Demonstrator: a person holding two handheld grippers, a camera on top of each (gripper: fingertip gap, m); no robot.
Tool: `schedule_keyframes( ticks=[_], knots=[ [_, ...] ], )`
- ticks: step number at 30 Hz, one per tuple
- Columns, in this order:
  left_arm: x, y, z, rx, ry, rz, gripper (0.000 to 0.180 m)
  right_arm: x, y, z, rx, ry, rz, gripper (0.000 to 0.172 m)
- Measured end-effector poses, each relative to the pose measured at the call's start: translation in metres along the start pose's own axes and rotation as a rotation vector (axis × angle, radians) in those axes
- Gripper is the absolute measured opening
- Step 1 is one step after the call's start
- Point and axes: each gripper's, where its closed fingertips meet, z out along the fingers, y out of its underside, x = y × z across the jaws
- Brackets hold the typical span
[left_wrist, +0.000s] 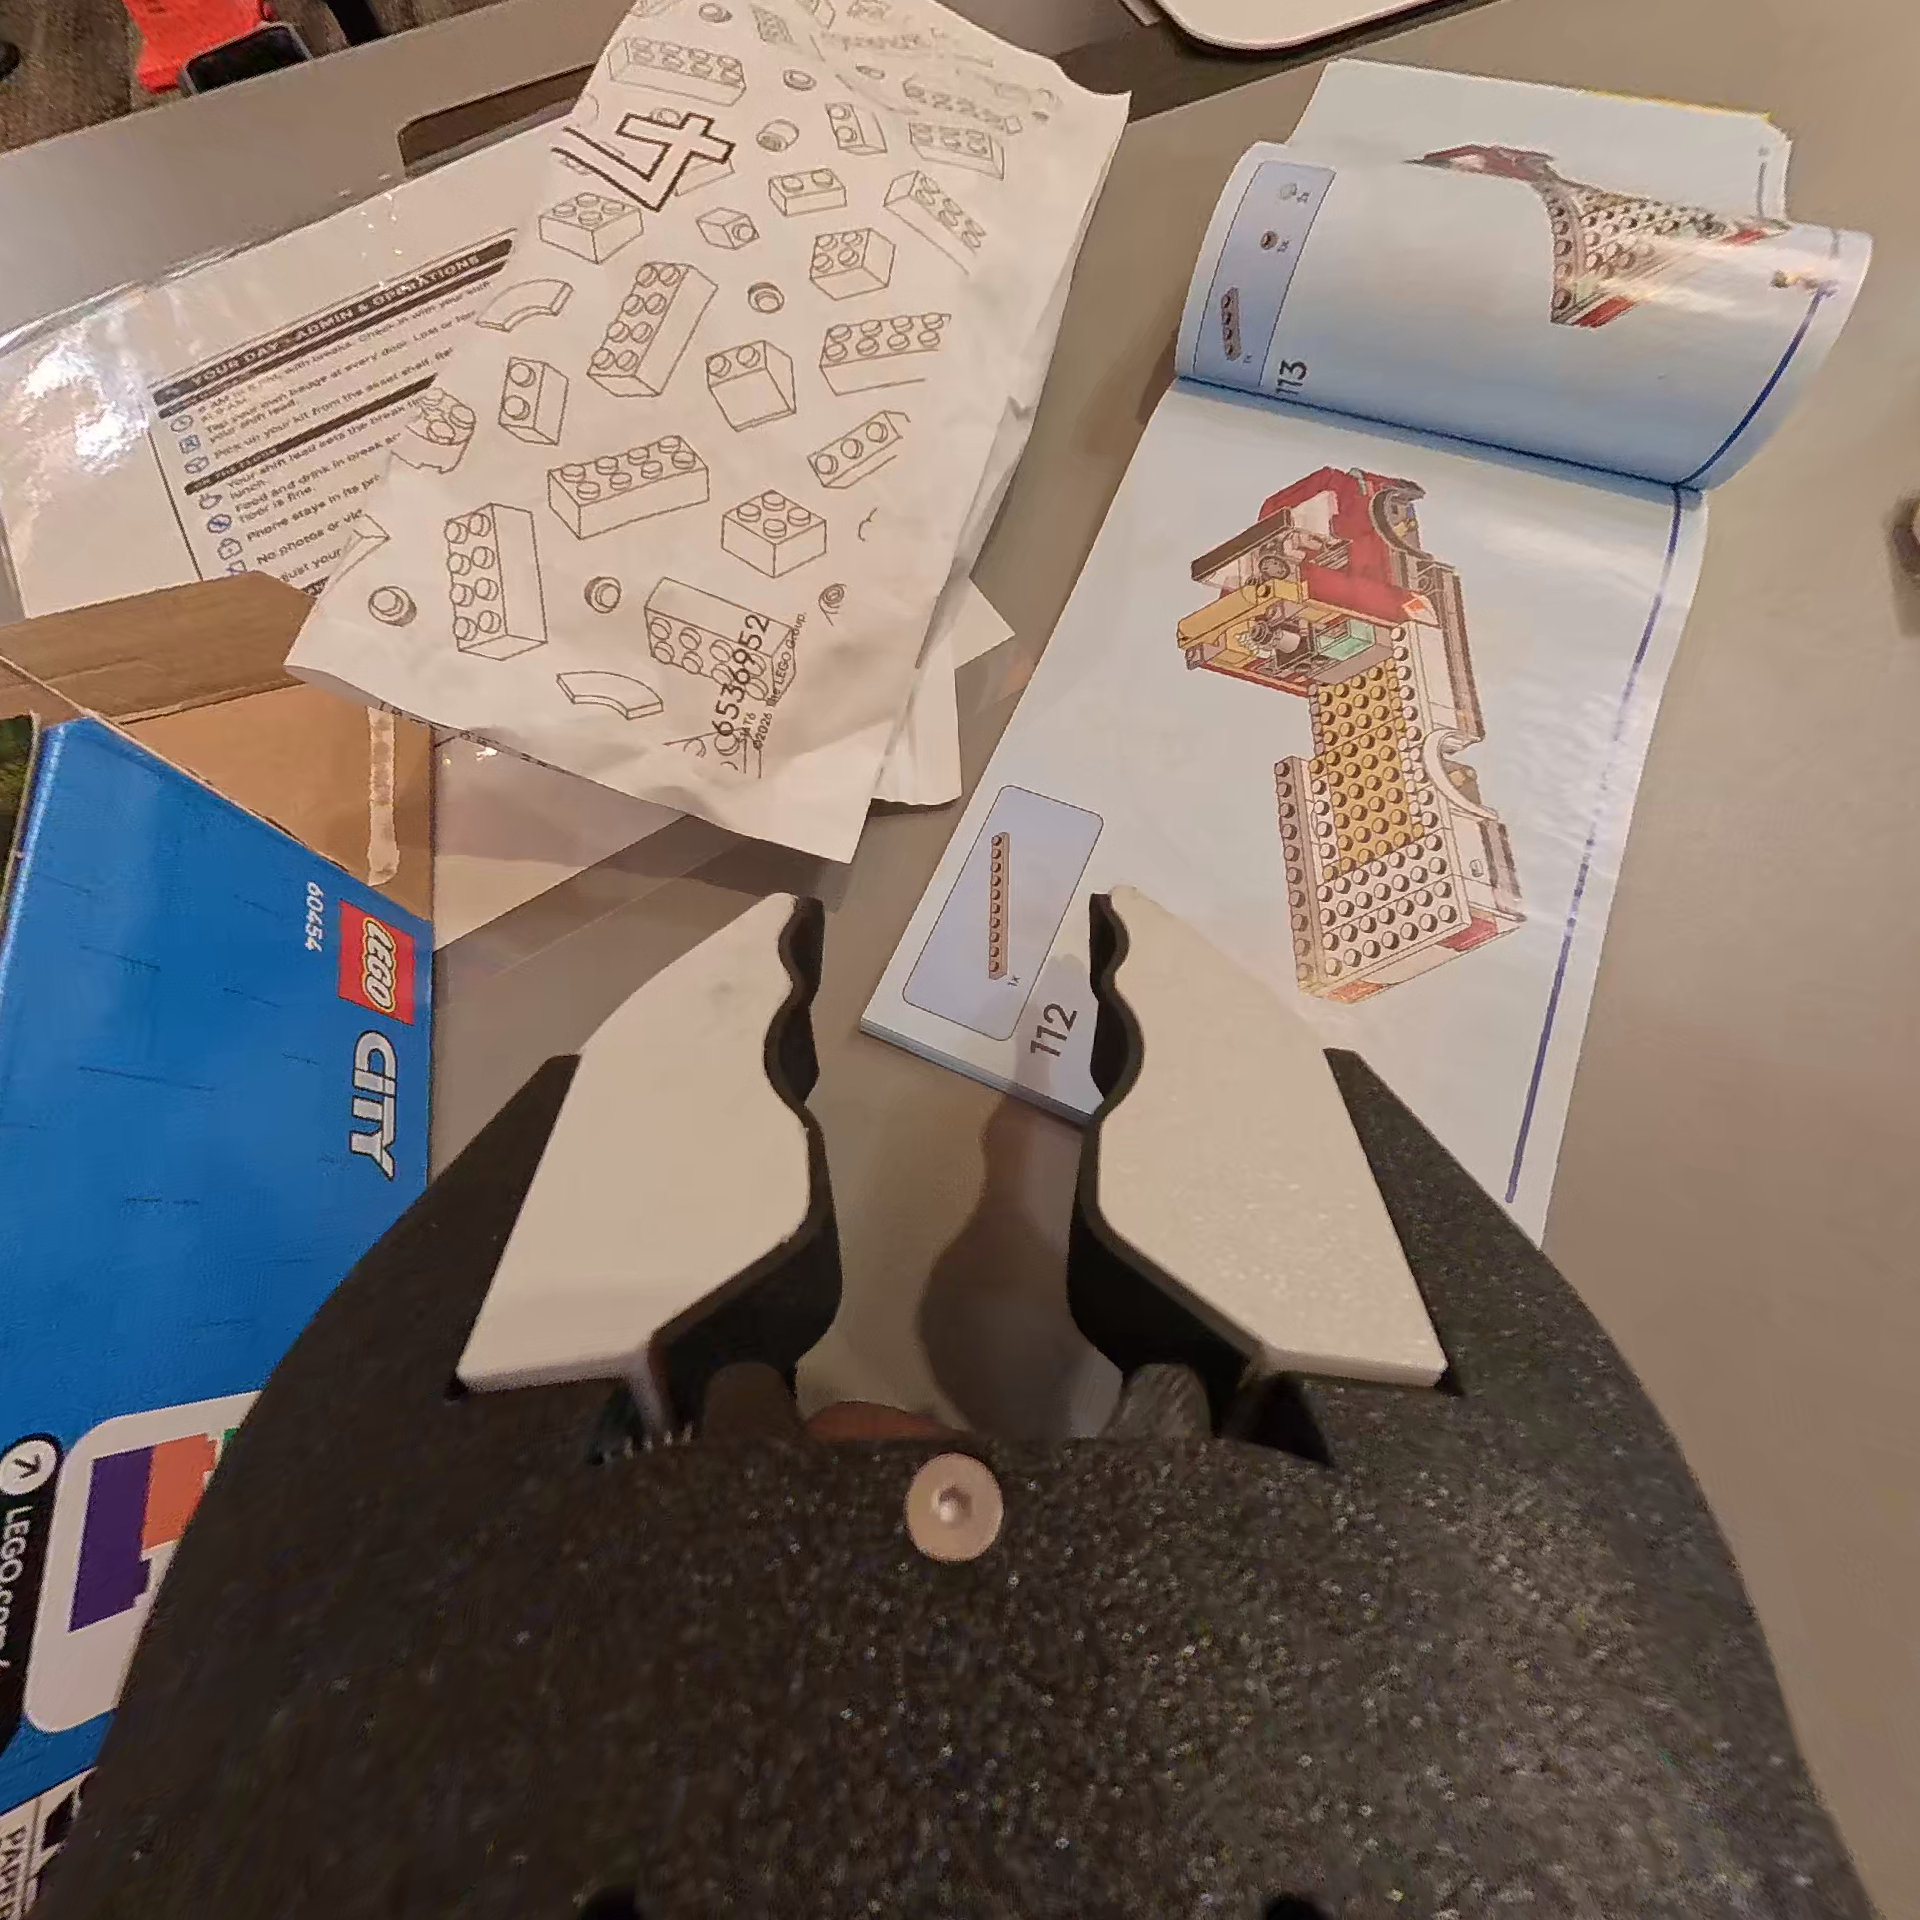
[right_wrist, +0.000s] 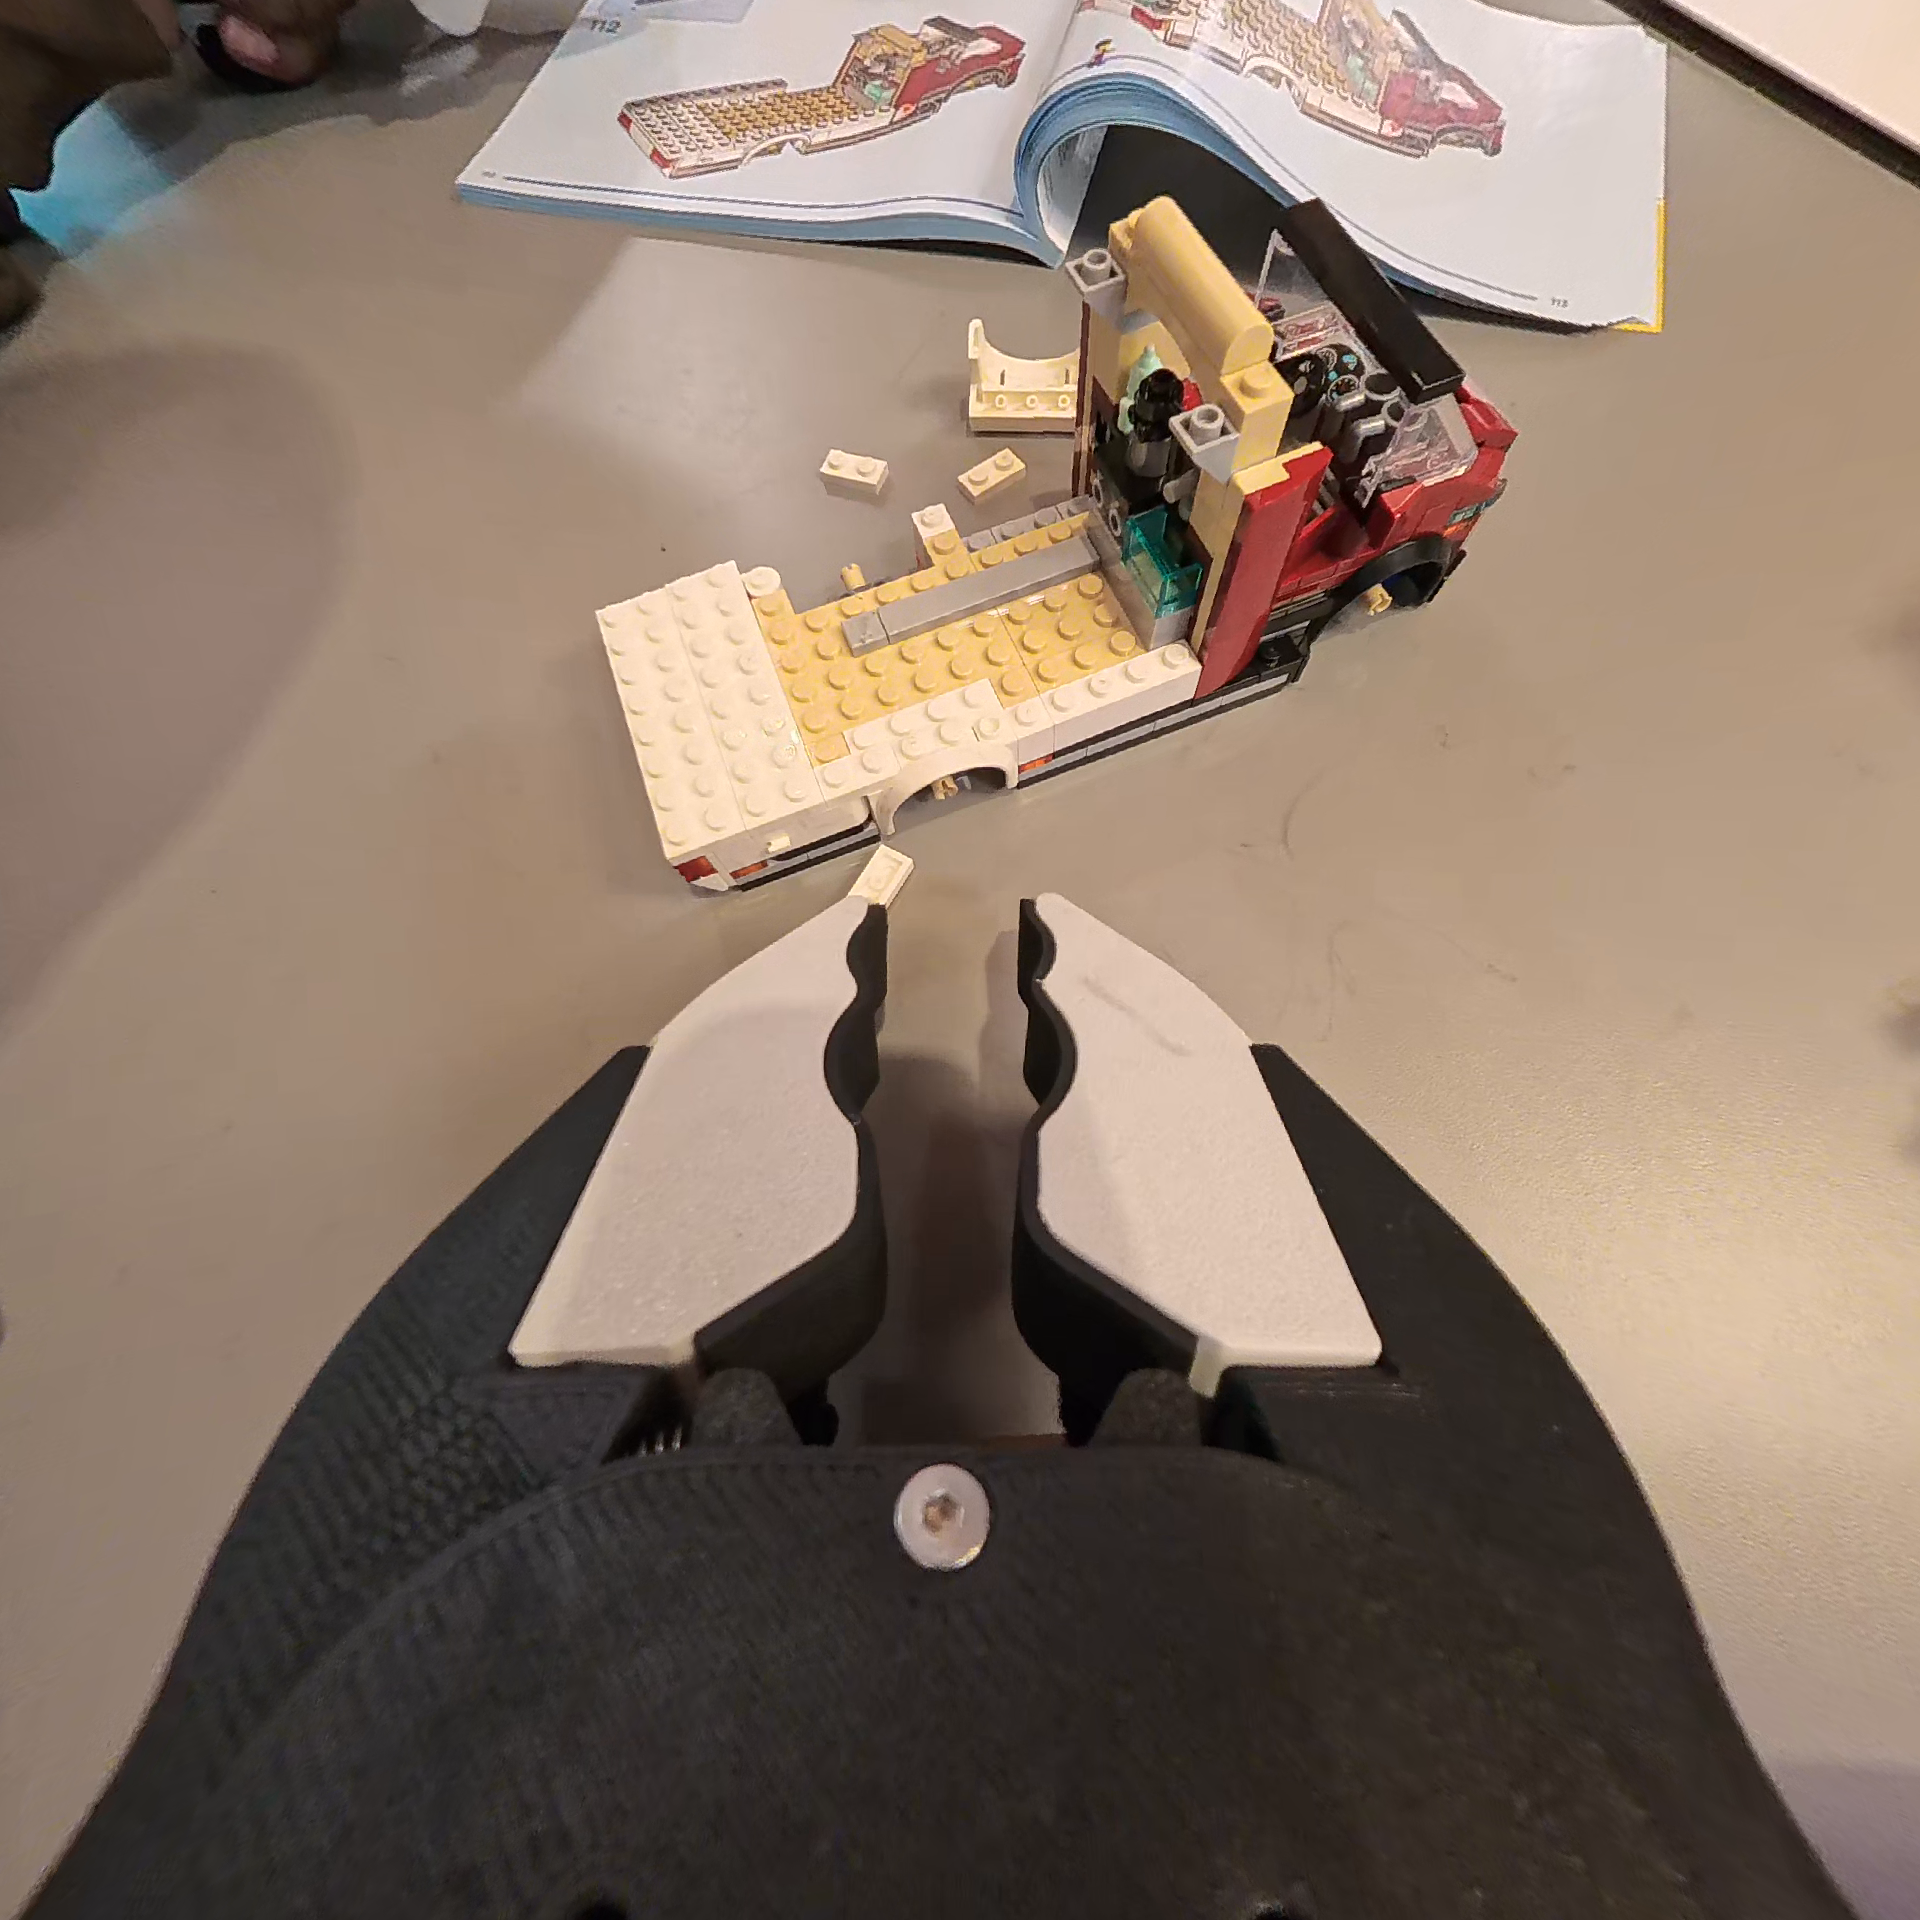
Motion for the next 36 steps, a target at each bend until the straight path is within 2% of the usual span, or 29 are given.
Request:
schedule_keyframes(
  ticks=[17, 24, 36],
  knots=[
    [0.001, 0.0031, 0.0027, -0.026, -0.003, 0.013, 0.053, -0.0004, 0.0014, 0.0015, -0.013, 0.003, -0.007, 0.023],
    [0.0015, 0.0042, 0.0033, -0.034, 0.002, 0.011, 0.059, -0.0003, 0.0018, 0.002, -0.016, 0.005, -0.006, 0.023],
    [0.0081, 0.0102, 0.004, -0.072, 0.051, 0.017, 0.059, -0.0003, 0.0025, 0.0032, -0.025, 0.007, -0.007, 0.022]
  ],
)
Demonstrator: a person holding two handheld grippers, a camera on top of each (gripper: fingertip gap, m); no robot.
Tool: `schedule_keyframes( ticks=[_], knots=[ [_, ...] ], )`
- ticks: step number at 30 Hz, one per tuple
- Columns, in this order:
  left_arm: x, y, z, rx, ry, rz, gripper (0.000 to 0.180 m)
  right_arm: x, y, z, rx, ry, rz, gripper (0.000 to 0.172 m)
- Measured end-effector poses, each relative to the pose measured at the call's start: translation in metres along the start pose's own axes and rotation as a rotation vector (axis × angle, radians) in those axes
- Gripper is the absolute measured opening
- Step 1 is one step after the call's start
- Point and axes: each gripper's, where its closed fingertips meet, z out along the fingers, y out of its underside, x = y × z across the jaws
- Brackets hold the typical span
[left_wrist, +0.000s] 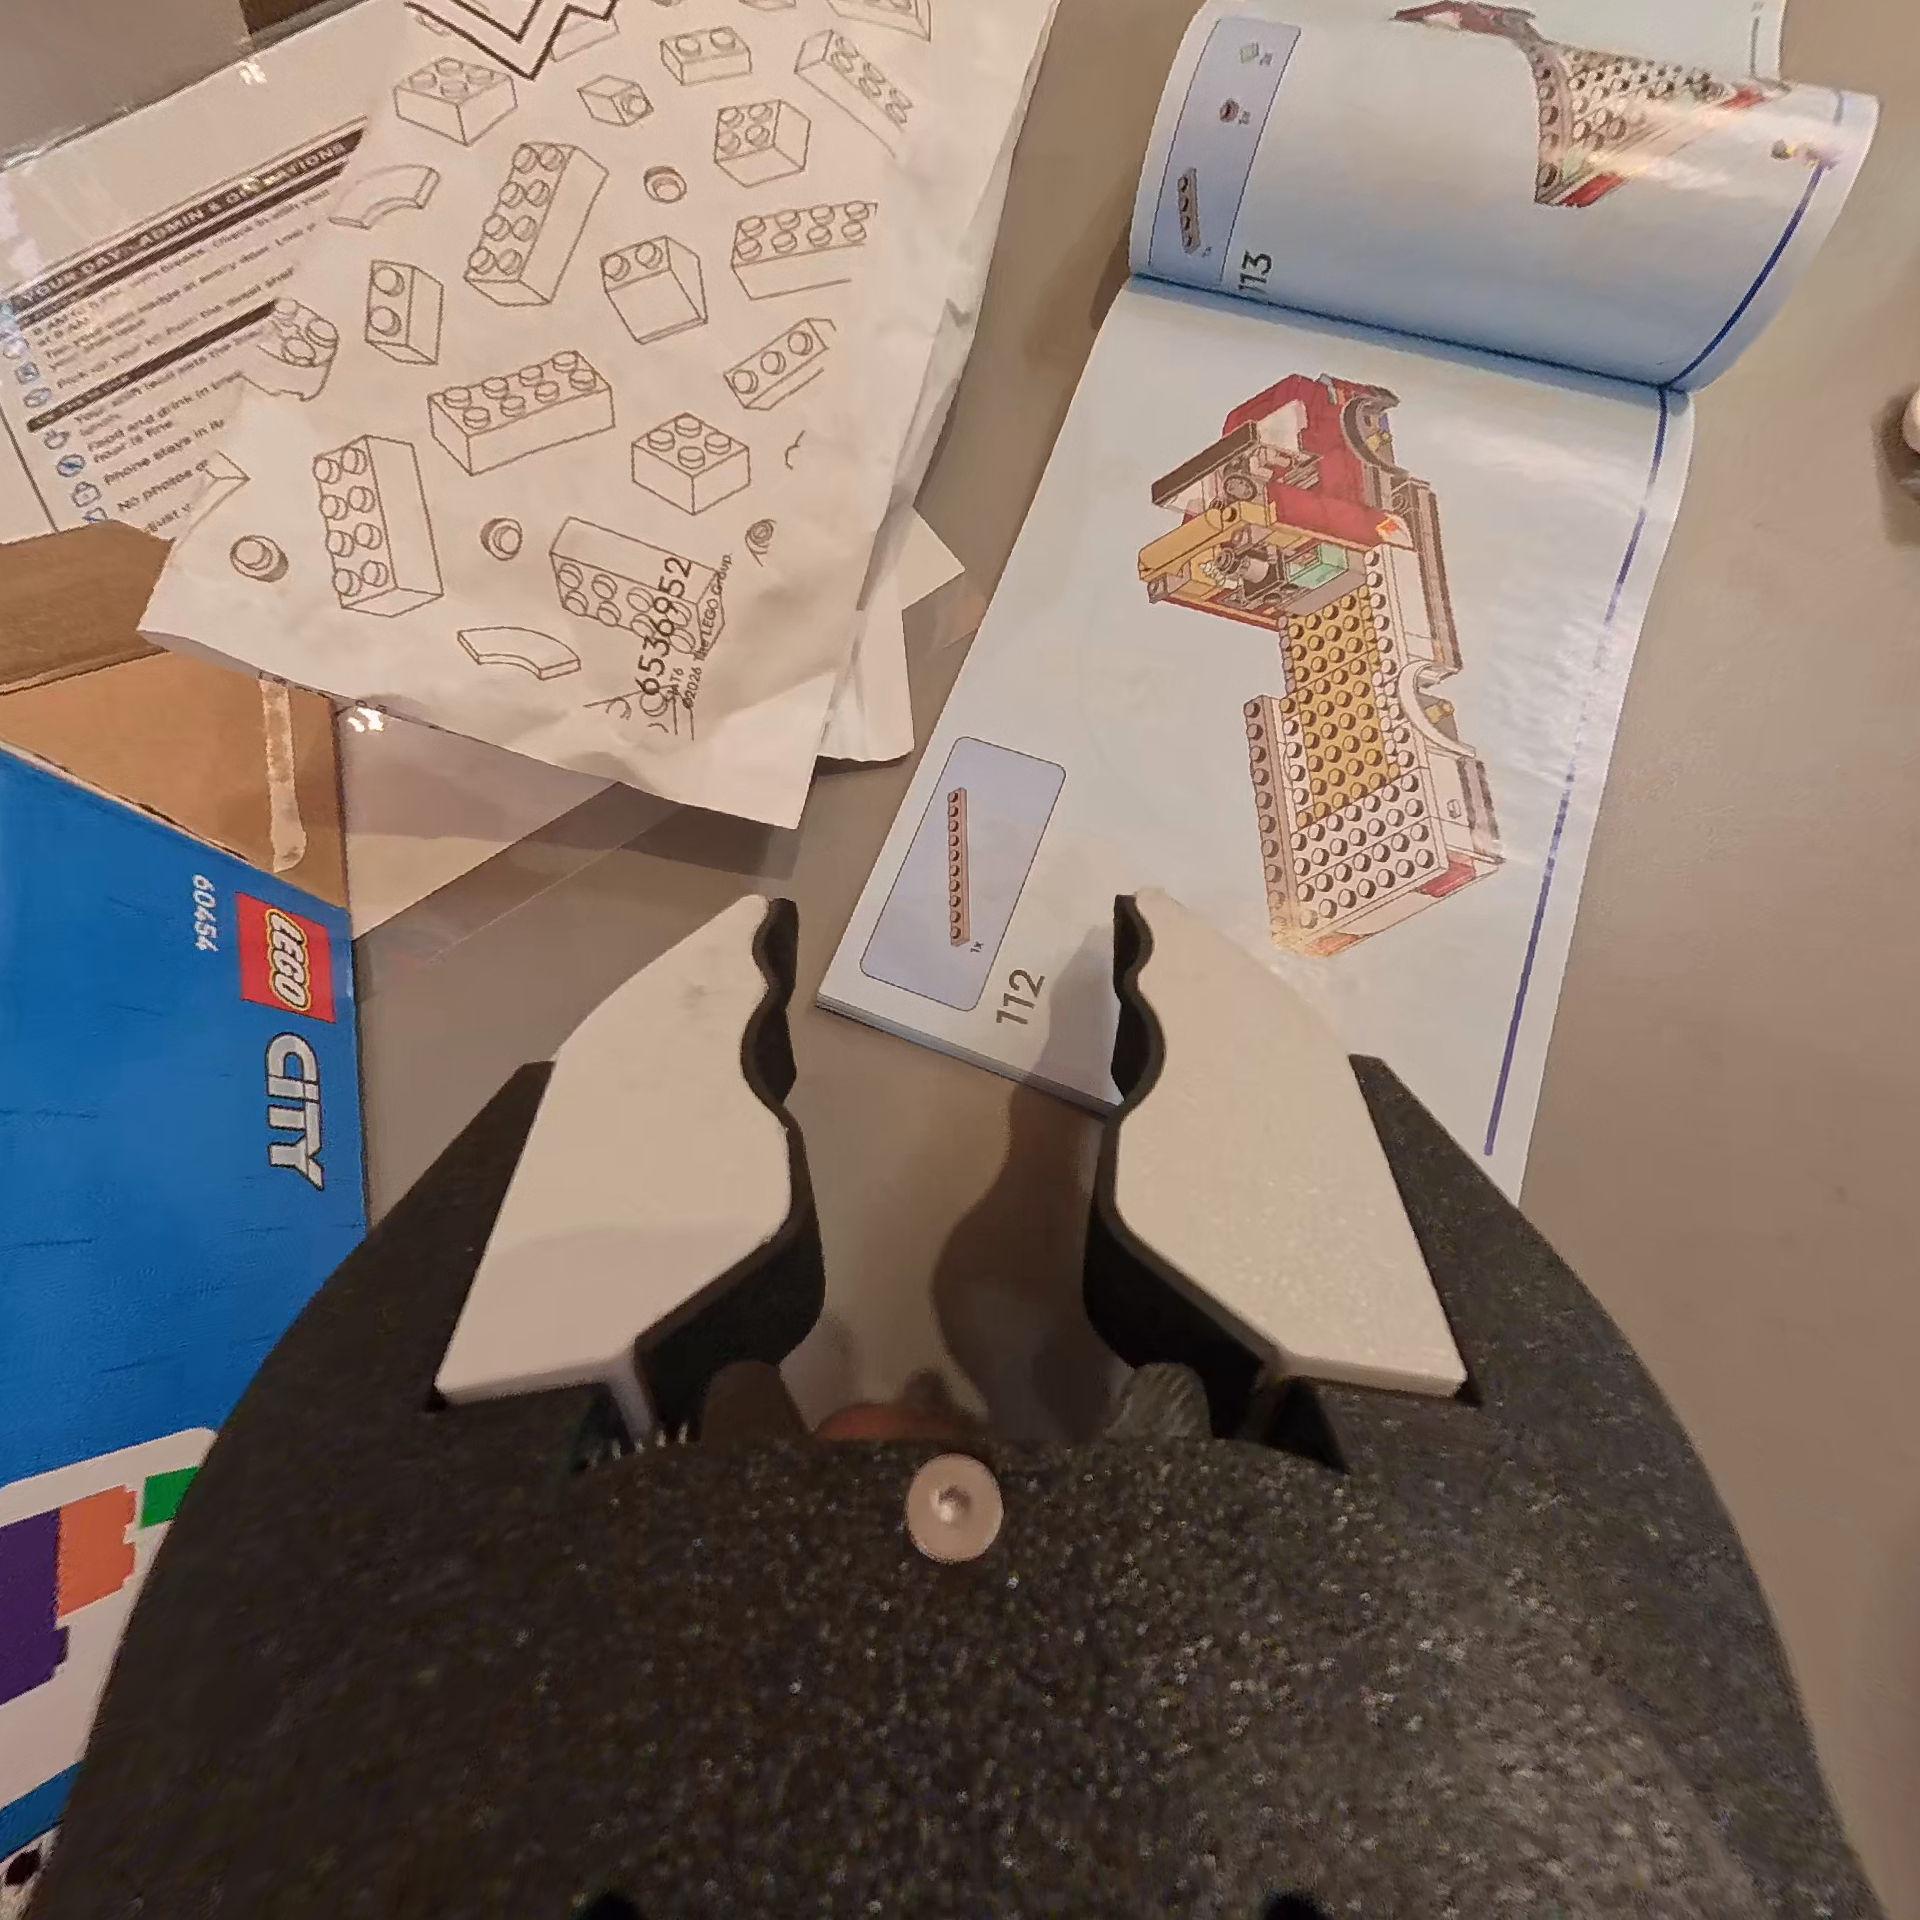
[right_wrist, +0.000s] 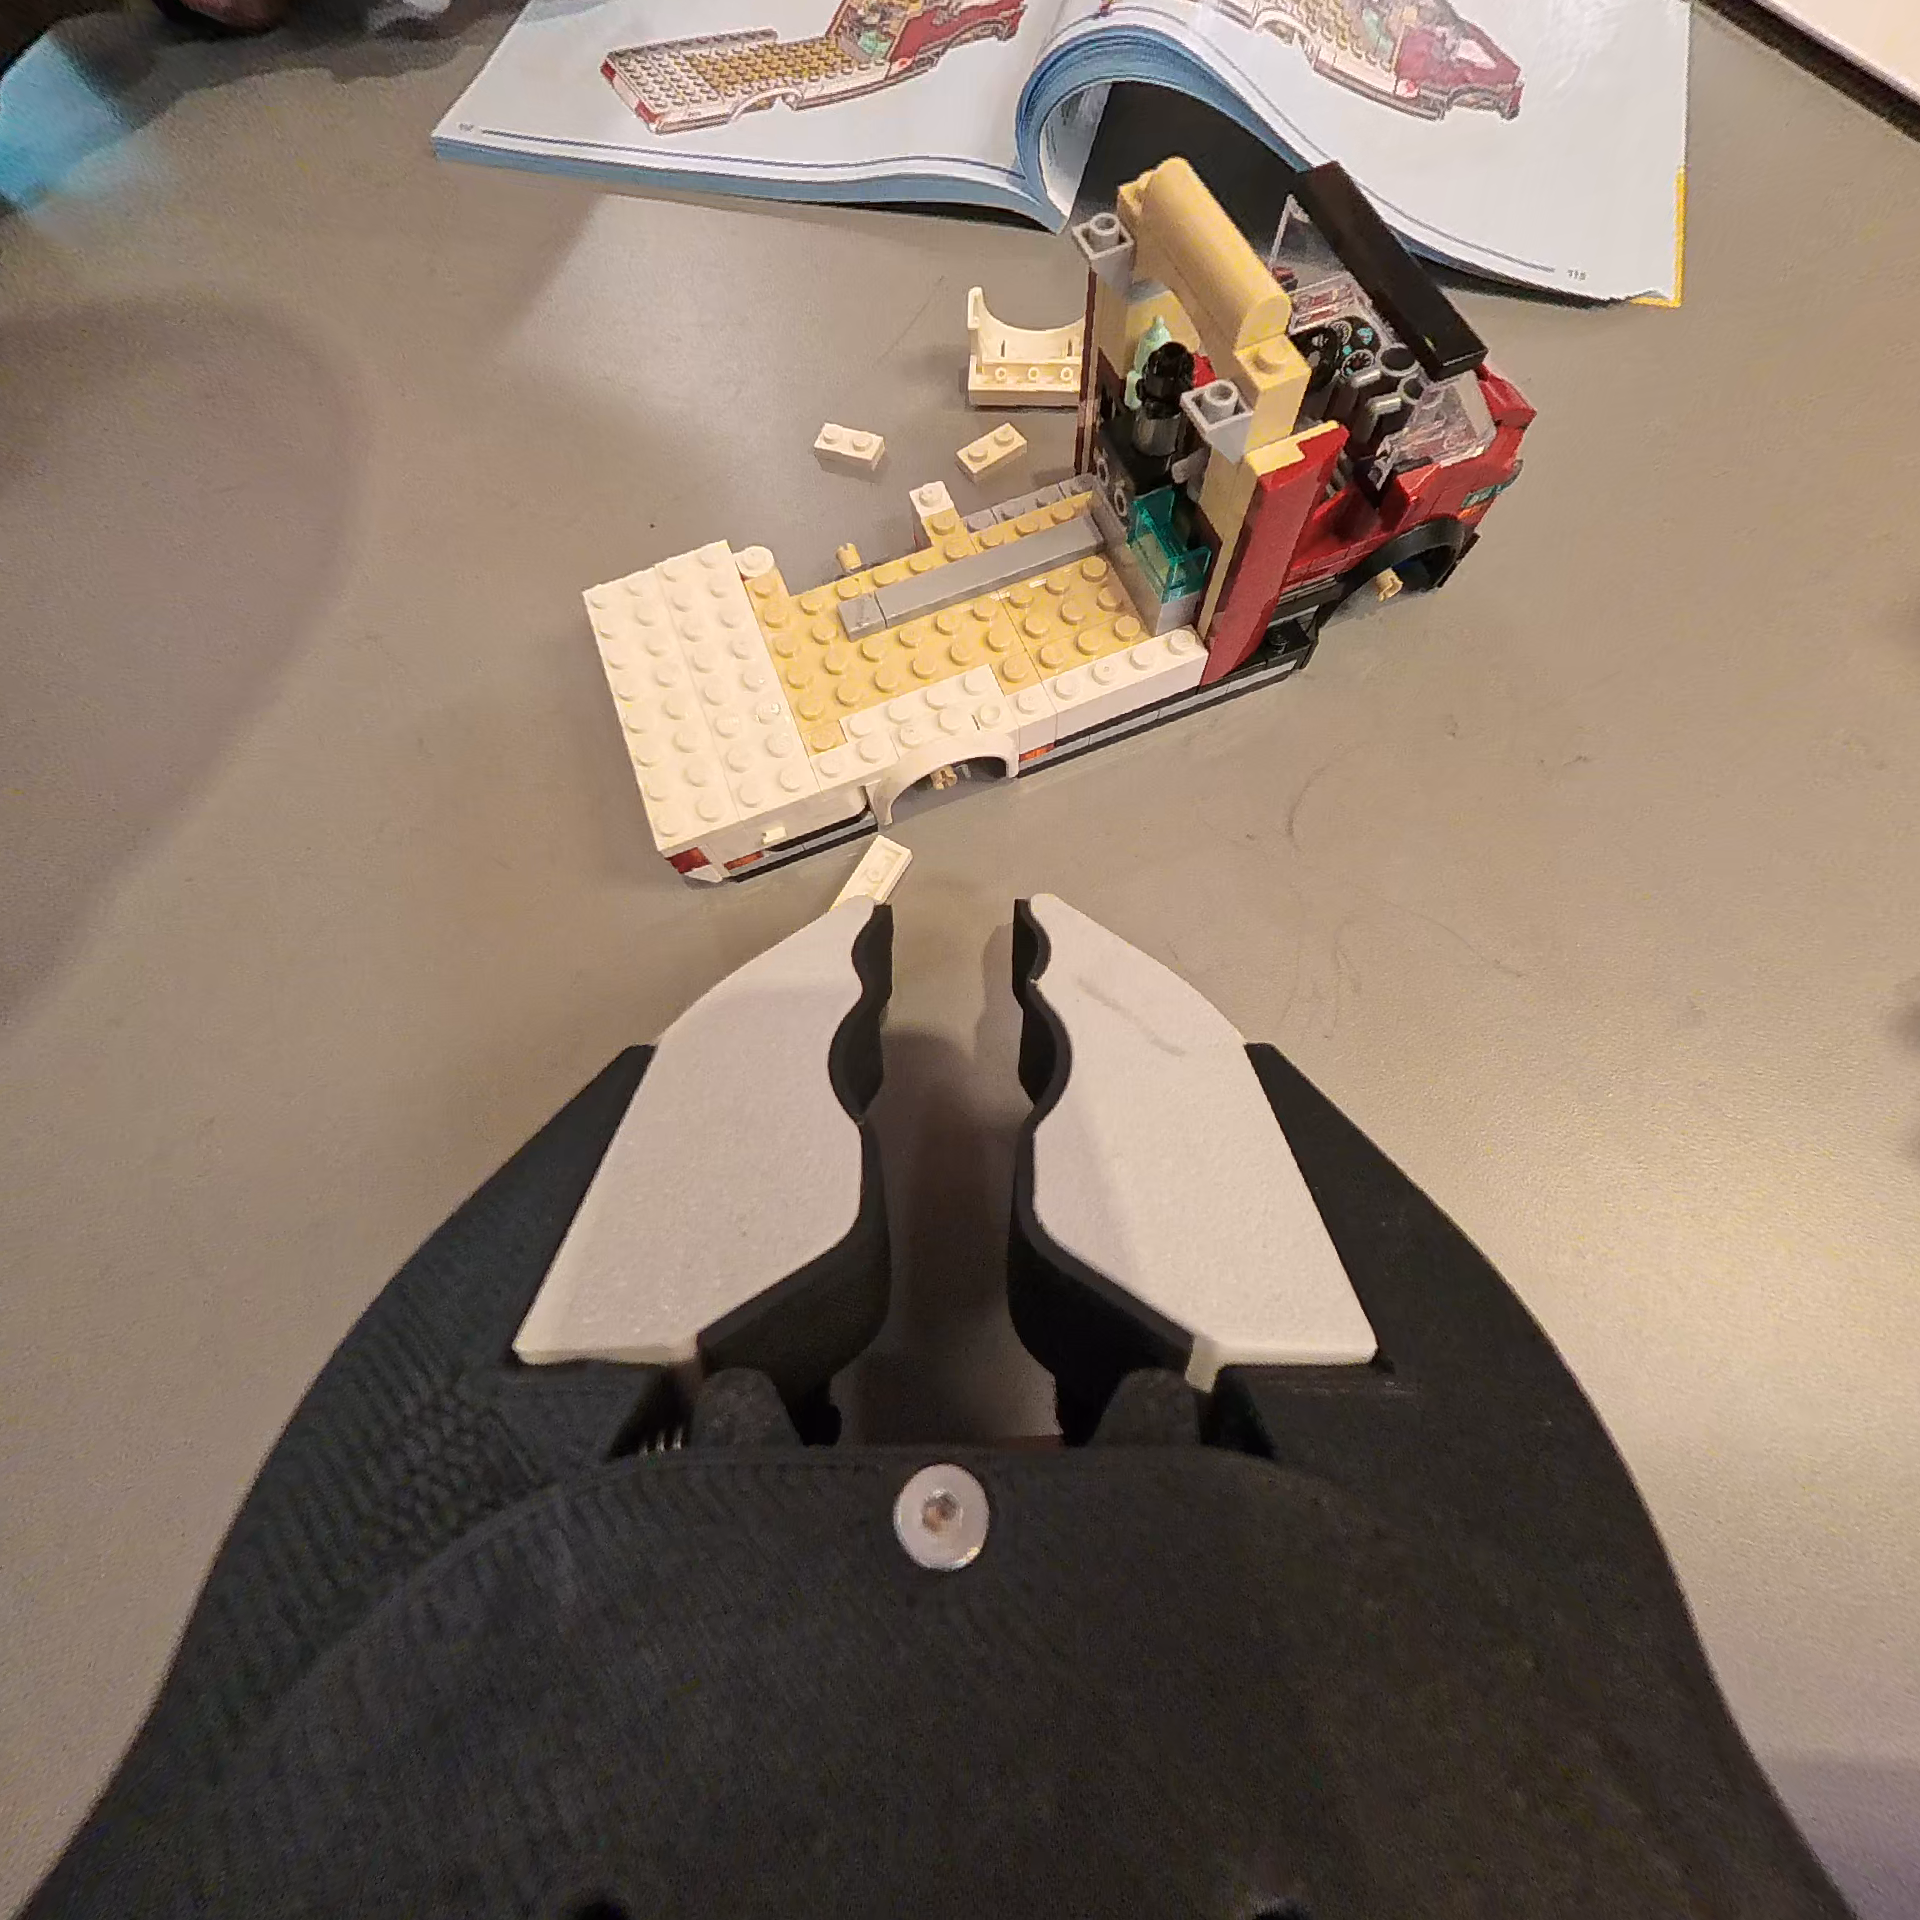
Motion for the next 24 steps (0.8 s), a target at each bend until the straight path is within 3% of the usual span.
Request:
schedule_keyframes(
  ticks=[17, 24],
  knots=[
    [0.006, 0.008, 0.006, -0.074, 0.072, -0.027, 0.054, -0.005, -0.009, -0.002, 0.054, -0.022, -0.044, 0.023],
    [0.016, 0.01, 0.004, -0.083, 0.121, -0.01, 0.056, -0.035, -0.05, -0.005, 0.113, -0.008, -0.273, 0.027]
  ],
)
